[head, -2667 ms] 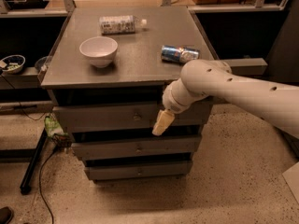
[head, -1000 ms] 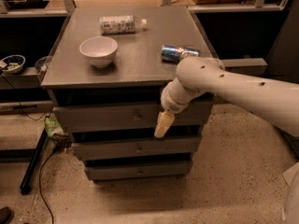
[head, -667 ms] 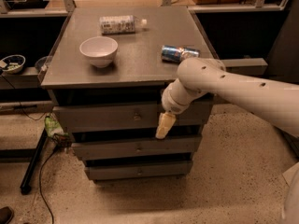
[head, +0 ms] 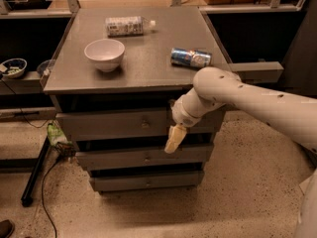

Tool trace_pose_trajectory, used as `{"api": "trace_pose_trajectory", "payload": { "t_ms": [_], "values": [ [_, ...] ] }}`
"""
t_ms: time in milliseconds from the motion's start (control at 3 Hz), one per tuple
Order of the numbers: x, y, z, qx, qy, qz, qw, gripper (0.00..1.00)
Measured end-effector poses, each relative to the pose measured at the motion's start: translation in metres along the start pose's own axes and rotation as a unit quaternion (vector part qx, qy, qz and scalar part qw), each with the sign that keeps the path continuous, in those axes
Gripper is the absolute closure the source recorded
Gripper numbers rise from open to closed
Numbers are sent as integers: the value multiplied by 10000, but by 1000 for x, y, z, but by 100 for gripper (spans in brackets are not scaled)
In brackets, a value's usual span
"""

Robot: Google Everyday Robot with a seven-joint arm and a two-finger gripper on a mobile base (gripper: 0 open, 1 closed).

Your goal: Open top drawer

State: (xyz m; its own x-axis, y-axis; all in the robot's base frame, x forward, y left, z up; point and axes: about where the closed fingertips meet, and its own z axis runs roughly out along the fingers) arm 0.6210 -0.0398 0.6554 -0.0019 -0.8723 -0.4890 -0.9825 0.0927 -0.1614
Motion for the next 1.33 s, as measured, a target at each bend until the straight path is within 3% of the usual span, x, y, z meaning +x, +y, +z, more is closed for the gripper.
{"api": "trace_pose_trajectory", "payload": {
  "t_ms": [667, 1333],
  "values": [
    [-1, 10, -2, -190, -122, 16, 9997, 0],
    [-4, 54, -25, -309, -554, -6, 9980, 0]
  ]
}}
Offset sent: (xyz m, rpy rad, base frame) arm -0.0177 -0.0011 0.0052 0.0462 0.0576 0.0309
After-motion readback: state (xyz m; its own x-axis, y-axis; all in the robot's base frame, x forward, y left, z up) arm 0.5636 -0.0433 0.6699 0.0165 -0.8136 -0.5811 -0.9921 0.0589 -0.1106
